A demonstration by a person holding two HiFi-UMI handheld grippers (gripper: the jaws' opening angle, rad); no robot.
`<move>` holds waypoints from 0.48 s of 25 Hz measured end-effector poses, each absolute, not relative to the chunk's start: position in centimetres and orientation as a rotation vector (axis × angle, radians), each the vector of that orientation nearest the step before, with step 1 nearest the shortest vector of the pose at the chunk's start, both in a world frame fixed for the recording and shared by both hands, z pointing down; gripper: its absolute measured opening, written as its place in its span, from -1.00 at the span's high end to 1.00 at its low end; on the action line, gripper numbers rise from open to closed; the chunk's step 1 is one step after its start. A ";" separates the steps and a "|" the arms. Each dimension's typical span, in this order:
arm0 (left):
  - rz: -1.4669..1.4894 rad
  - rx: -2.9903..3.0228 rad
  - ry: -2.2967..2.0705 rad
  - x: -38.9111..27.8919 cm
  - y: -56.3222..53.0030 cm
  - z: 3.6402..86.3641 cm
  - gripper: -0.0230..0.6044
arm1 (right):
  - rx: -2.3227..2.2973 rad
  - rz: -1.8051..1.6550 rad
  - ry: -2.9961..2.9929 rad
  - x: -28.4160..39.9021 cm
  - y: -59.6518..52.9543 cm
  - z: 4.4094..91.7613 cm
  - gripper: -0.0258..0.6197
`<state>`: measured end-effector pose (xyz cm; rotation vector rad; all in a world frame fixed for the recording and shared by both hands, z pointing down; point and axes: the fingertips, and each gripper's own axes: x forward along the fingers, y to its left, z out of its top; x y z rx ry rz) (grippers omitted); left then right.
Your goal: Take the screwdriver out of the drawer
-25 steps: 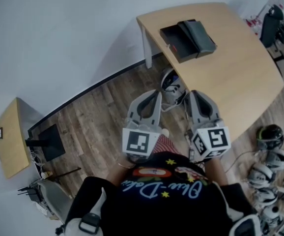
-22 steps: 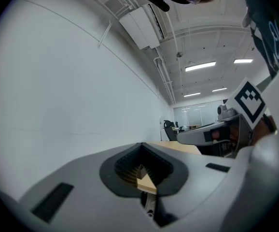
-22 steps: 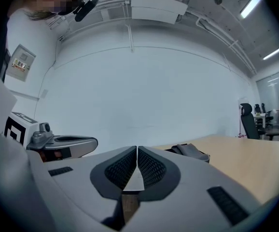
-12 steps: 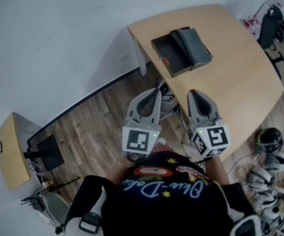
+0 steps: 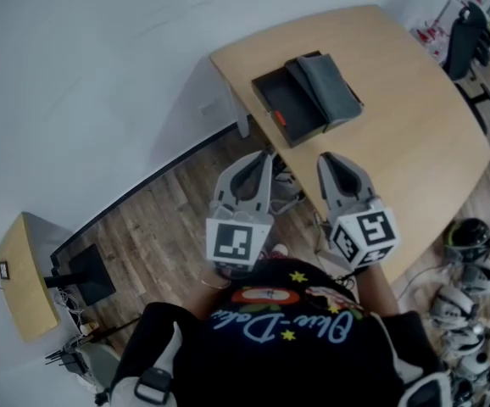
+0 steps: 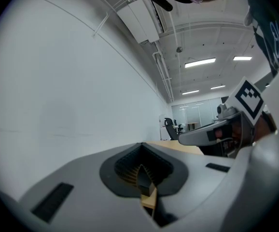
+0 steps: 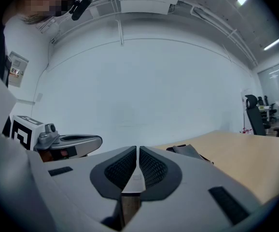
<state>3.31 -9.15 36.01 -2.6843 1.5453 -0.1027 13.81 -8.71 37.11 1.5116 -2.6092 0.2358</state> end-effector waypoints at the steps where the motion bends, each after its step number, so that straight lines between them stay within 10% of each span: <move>1: -0.100 -2.688 1.539 3.4 -9.8 36.1 0.93 | 1.511 0.235 -2.608 13.8 -9.2 37.2 0.92; 12: -0.121 -2.756 1.392 4.1 -18.9 37.3 0.93 | 1.469 0.273 -2.526 12.0 -17.0 39.3 0.92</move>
